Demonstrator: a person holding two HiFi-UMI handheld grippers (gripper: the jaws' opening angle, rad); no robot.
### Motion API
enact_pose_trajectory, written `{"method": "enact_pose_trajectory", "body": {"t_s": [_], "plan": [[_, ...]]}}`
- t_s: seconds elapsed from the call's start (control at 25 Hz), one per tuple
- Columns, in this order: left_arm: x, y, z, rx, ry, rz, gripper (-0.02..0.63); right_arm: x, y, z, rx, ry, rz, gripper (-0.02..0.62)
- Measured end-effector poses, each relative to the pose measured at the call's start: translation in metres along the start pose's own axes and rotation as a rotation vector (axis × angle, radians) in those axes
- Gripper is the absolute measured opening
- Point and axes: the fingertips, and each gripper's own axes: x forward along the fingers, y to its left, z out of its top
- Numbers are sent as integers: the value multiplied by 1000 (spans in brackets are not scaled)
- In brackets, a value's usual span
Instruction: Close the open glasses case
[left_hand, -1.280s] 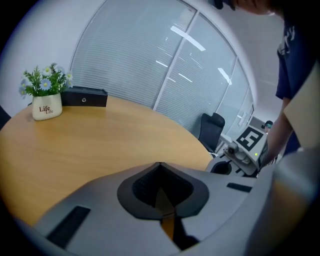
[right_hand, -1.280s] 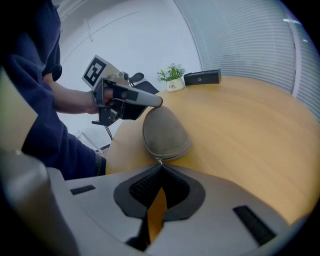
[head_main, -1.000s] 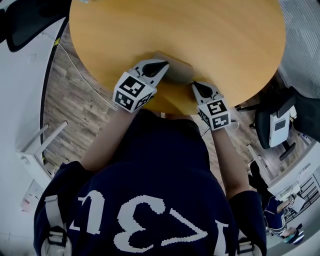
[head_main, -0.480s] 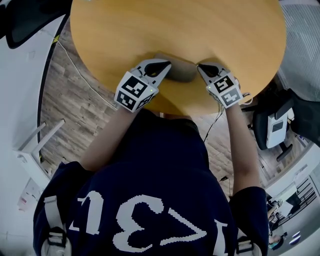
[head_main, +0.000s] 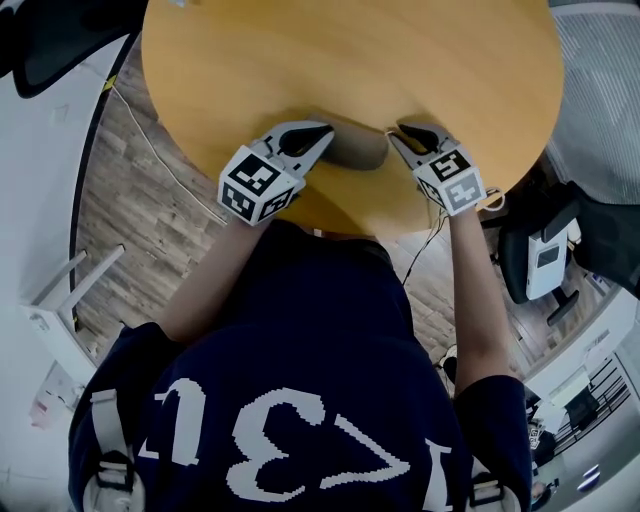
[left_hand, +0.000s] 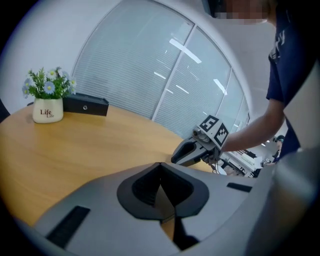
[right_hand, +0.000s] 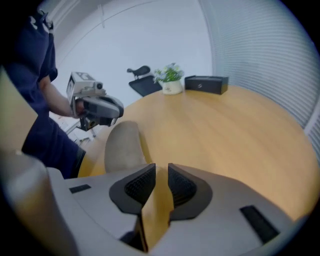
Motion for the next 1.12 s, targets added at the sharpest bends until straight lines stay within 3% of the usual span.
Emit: {"method": "enact_pose_trajectory", "body": {"t_s": [0.12,0.24,0.44,0.76,1.12], "plan": [[-17,11,34,21,-93,49,14,-39,-22,31,158,-199,-140,57],[-39,20,78,105,-184,107,14,-95,-37,76,261,-440,-276,26],[-83,29,159,198,-374,190,12,-182,-42,142,279,-701,-418,25],[-146,13,238,293,-568,268,14,-267,-21,195,209,-899,-511,25],[-172,-1,240,325,-616,294,14,-294,1,213,141,-961,-535,23]]}}
